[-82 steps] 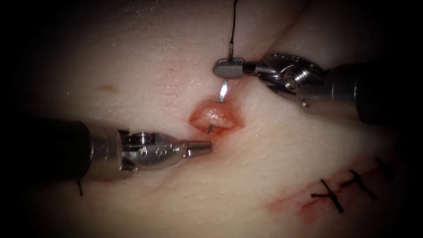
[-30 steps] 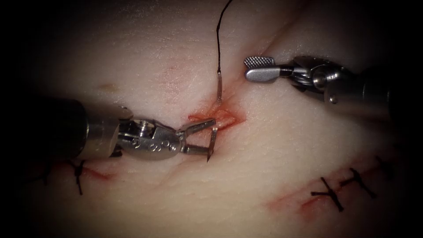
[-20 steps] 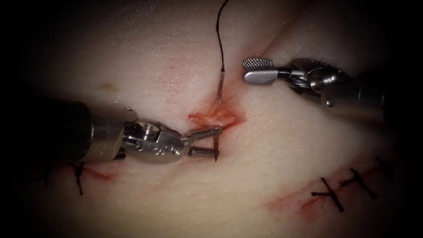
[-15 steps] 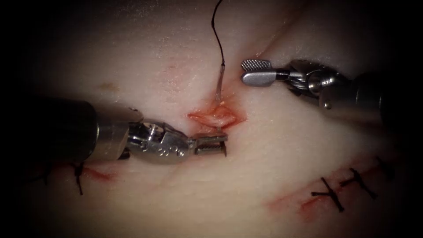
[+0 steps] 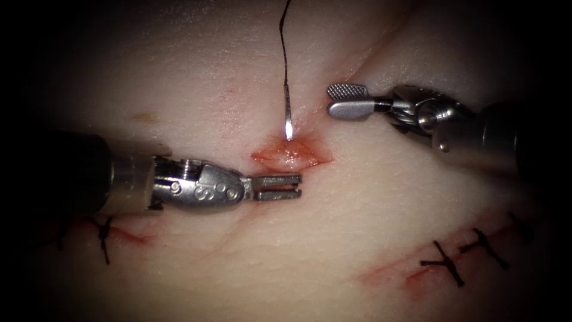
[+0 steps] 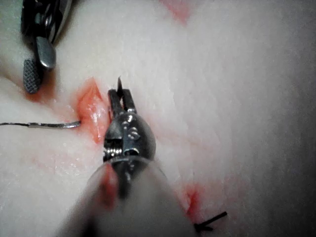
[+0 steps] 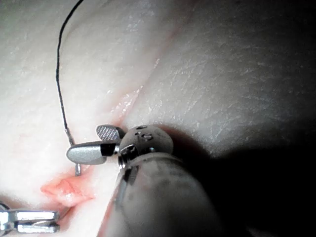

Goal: Wound Closure

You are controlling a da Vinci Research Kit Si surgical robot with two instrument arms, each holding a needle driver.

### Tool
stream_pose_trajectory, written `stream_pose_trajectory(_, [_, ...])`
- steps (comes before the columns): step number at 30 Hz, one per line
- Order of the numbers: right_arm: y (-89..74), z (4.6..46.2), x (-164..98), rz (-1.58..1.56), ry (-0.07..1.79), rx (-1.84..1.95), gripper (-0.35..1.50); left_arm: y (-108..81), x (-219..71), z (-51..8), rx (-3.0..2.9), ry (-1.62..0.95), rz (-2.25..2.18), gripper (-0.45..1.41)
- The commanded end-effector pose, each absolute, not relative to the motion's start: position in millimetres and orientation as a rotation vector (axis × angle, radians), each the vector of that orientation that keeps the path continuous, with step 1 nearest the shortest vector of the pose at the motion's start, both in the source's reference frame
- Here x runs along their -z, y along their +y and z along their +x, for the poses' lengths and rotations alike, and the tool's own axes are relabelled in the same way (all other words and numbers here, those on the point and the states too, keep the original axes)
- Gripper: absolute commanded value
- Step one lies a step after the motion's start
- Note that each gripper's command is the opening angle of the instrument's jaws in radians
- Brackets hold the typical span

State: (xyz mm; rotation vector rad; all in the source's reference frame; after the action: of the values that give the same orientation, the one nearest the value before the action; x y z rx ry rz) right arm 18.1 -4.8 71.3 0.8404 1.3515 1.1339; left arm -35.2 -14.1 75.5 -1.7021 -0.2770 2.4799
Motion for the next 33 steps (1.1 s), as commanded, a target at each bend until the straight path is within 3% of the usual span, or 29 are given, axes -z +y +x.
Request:
stream_pose_trajectory(1, [-5.5,18.8,-71.7,0.844,1.351,-1.133,1.16,-14.8,-75.8,-35.8,-2.426,-0.346,-1.699,-0.45])
stream_pose_trajectory(5, [-5.8,18.8,-71.5,0.865,1.344,-1.149,1.15,-15.8,-74.4,-35.8,-2.195,-0.637,-1.666,-0.45])
stream_pose_trajectory(13, [-6.3,18.6,-71.1,0.911,1.306,-1.179,1.11,-15.5,-72.2,-35.1,-2.001,-0.786,-1.673,-0.45])
stream_pose_trajectory(14, [-6.4,18.6,-71.0,0.912,1.297,-1.176,1.05,-15.5,-71.9,-34.9,-1.996,-0.794,-1.671,-0.45])
stream_pose_trajectory(15, [-6.6,18.5,-70.9,0.913,1.273,-1.167,0.83,-15.6,-71.4,-34.7,-1.987,-0.805,-1.674,-0.45])
stream_pose_trajectory(17, [-6.9,18.2,-70.6,0.863,1.246,-1.103,0.05,-15.8,-70.6,-34.5,-1.976,-0.825,-1.670,-0.45])
stream_pose_trajectory(18, [-7.2,18.2,-70.3,0.781,1.204,-0.994,-0.13,-16.1,-69.6,-34.2,-1.972,-0.836,-1.674,-0.45])
stream_pose_trajectory(24, [-7.5,18.2,-69.4,0.664,1.188,-0.798,-0.08,-16.4,-66.5,-34.1,-1.980,-0.840,-1.704,-0.45])
stream_pose_trajectory(26, [-8.1,18.2,-68.7,0.677,1.210,-0.785,-0.23,-16.2,-65.3,-34.3,-2.000,-0.822,-1.735,-0.45])
stream_pose_trajectory(28, [-8.5,18.4,-68.2,0.684,1.213,-0.781,-0.05,-16.2,-64.7,-34.3,-2.008,-0.815,-1.749,-0.45])
stream_pose_trajectory(29, [-8.8,18.6,-67.7,0.687,1.215,-0.779,0.26,-16.1,-64.4,-34.4,-2.017,-0.805,-1.762,-0.45])
stream_pose_trajectory(30, [-9.5,19.1,-66.6,0.734,1.205,-0.819,1.00,-16.0,-63.7,-34.5,-2.047,-0.765,-1.789,-0.45])
stream_pose_trajectory(31, [-9.5,19.1,-66.6,0.734,1.205,-0.819,1.00,-16.0,-63.7,-34.5,-2.047,-0.765,-1.789,-0.45])
stream_pose_trajectory(33, [-10.3,19.8,-65.1,0.844,1.179,-0.936,1.20,-15.5,-63.1,-34.5,-2.110,-0.653,-1.814,-0.45])
